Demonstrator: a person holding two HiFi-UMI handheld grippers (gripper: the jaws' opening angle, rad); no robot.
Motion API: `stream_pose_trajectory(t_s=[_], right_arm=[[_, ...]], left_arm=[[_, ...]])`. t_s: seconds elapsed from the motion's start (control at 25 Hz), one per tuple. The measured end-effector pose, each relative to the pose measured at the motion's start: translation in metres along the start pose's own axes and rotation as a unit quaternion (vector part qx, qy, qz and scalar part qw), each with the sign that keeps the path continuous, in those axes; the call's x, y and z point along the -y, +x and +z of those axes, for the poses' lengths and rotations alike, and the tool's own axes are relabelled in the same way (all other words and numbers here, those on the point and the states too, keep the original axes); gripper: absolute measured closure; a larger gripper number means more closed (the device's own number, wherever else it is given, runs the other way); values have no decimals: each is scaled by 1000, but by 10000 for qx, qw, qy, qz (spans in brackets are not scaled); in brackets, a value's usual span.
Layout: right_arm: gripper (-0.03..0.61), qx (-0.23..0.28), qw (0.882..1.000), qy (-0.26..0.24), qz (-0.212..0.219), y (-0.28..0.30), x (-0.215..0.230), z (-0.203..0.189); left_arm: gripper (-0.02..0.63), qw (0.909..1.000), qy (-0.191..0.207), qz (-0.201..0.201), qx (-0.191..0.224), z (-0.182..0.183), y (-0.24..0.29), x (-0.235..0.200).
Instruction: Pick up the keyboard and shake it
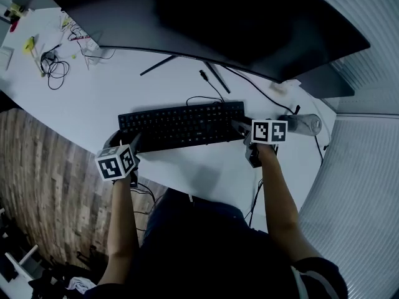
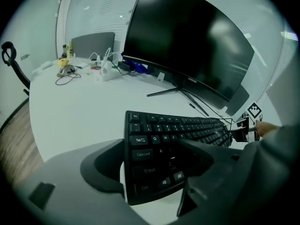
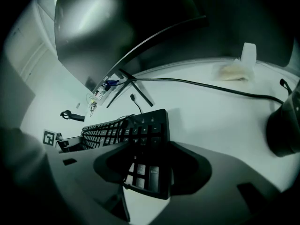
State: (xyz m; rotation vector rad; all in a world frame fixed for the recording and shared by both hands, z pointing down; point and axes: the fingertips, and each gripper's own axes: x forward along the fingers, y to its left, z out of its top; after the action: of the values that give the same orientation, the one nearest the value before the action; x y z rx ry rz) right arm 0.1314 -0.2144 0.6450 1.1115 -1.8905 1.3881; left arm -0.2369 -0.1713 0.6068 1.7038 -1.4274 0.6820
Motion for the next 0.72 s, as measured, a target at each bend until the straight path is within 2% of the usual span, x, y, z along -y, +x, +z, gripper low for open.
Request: stream_pose_trajectory(t_s=[0.24, 0.48, 0.6, 0.72], right_arm=[[330, -6, 9982, 448, 396, -11, -8, -19], [330, 121, 9950, 664, 737, -24, -19, -37], [330, 340, 9939, 621, 840, -32, -27, -38], [330, 873, 9939, 224, 628, -52, -38, -24]], left_arm=[[258, 9972, 590, 254, 386, 23, -44, 17], [258, 9921, 899, 416, 767, 30, -90, 32], [258, 9902, 865, 430, 1009, 34, -108, 36], [258, 9904, 651, 352, 1171, 29, -115, 32]])
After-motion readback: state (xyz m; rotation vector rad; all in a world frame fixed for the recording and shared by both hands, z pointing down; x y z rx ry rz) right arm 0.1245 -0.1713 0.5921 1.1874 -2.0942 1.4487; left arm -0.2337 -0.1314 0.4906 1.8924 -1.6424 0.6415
